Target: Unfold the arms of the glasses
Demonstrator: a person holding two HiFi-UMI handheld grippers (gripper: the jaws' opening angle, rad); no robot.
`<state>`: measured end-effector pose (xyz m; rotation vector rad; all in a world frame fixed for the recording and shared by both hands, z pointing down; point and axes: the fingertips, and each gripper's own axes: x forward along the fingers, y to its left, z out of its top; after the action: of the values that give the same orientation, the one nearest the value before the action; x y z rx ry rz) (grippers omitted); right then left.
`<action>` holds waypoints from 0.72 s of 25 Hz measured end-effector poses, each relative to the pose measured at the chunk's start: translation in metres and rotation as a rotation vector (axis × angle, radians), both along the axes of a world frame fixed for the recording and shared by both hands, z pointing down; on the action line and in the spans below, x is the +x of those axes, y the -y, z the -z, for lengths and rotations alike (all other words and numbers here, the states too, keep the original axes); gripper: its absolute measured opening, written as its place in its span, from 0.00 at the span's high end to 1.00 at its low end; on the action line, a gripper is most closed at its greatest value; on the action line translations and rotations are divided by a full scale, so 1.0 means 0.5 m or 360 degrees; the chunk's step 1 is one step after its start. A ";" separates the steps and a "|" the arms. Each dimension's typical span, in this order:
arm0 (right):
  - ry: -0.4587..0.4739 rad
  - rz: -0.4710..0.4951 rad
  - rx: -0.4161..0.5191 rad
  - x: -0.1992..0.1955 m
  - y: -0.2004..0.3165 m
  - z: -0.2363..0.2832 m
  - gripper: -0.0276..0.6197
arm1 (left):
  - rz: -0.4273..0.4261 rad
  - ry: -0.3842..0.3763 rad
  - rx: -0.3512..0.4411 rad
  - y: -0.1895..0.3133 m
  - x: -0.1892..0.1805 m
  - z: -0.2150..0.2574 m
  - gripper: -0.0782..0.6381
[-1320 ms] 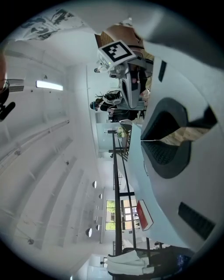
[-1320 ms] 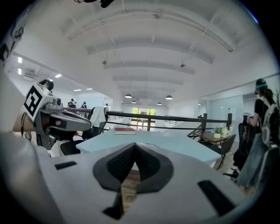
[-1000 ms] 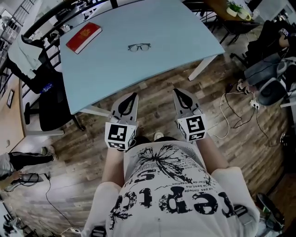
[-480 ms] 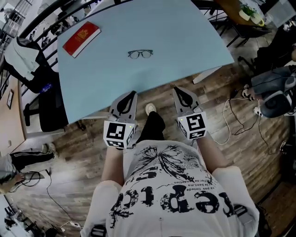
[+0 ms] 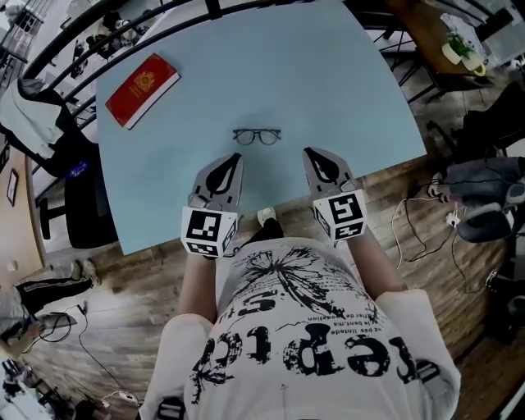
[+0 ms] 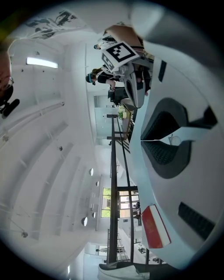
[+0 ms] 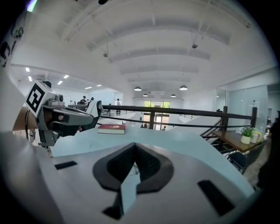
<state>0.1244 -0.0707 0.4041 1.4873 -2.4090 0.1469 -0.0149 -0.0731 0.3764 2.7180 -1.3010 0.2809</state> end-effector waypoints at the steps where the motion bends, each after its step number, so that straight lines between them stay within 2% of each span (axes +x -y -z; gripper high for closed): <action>1: 0.0001 0.0006 -0.0006 -0.004 0.025 0.000 0.94 | 0.0000 0.0000 0.0000 0.024 -0.002 0.001 0.86; 7: -0.0022 0.0044 -0.0128 -0.007 0.125 -0.035 0.94 | -0.0003 -0.0022 -0.0017 0.113 -0.001 -0.006 0.86; 12: -0.0100 0.0170 -0.0302 -0.022 0.167 -0.099 0.94 | 0.0014 -0.0020 -0.0037 0.144 -0.006 -0.029 0.86; 15: -0.0197 0.0285 -0.0435 -0.036 0.188 -0.154 0.94 | 0.0032 0.0008 -0.0031 0.161 -0.012 -0.045 0.86; 18: -0.0369 0.0440 -0.0626 -0.045 0.196 -0.218 0.94 | 0.0089 0.0005 -0.0076 0.173 -0.019 -0.065 0.86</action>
<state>0.1021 -0.1689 0.5132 0.9360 -2.2092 0.3422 -0.0243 -0.1595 0.4088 2.6381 -1.3502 0.3066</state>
